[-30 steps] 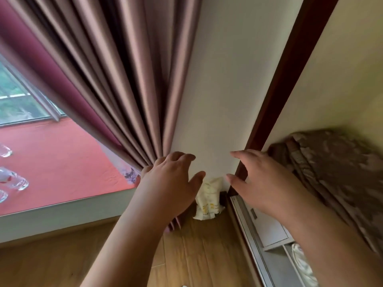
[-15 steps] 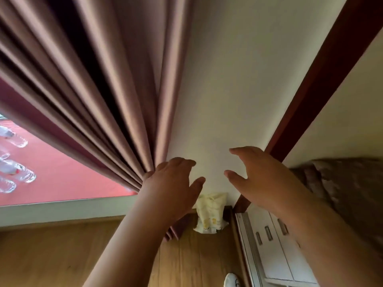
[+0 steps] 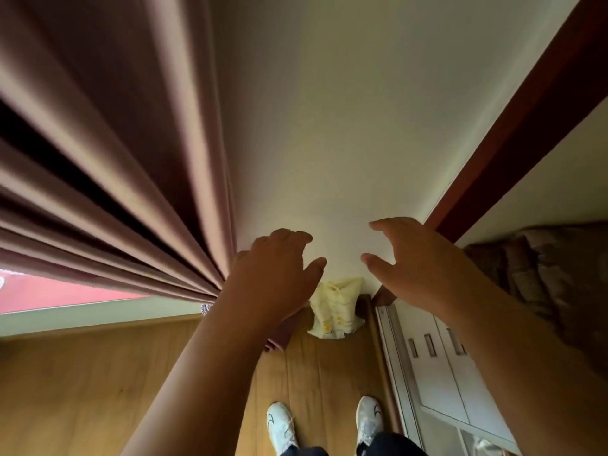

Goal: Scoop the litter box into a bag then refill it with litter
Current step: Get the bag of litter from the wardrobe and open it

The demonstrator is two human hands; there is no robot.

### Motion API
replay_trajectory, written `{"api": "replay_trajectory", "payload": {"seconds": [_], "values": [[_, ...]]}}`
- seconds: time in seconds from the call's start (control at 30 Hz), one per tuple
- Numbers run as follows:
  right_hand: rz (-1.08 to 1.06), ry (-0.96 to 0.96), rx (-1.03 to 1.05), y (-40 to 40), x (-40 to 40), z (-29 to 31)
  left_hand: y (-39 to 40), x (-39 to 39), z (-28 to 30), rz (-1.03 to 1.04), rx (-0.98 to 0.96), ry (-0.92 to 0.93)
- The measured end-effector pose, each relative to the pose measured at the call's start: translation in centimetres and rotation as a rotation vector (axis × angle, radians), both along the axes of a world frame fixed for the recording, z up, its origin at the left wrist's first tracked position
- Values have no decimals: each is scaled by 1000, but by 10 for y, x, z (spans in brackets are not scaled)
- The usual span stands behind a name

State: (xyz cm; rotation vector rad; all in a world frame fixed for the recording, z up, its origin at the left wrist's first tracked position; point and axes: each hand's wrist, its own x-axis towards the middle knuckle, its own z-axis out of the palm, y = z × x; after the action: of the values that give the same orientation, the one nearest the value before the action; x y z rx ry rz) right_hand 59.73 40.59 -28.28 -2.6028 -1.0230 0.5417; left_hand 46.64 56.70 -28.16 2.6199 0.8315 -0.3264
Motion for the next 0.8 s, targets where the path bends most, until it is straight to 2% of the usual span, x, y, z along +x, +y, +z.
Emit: {"api": "replay_trajectory", "payload": {"seconds": [0.37, 0.5, 0.67, 0.8], "values": [[11, 135, -147, 30, 16, -140, 29, 11, -141, -3, -180, 166], [7, 185, -167, 40, 20, -214, 41, 14, -214, 30, -283, 197], [14, 283, -215, 49, 23, -317, 57, 17, -311, 70, -281, 237], [21, 292, -249, 61, 31, -395, 61, 22, -390, 150, -370, 277]]}}
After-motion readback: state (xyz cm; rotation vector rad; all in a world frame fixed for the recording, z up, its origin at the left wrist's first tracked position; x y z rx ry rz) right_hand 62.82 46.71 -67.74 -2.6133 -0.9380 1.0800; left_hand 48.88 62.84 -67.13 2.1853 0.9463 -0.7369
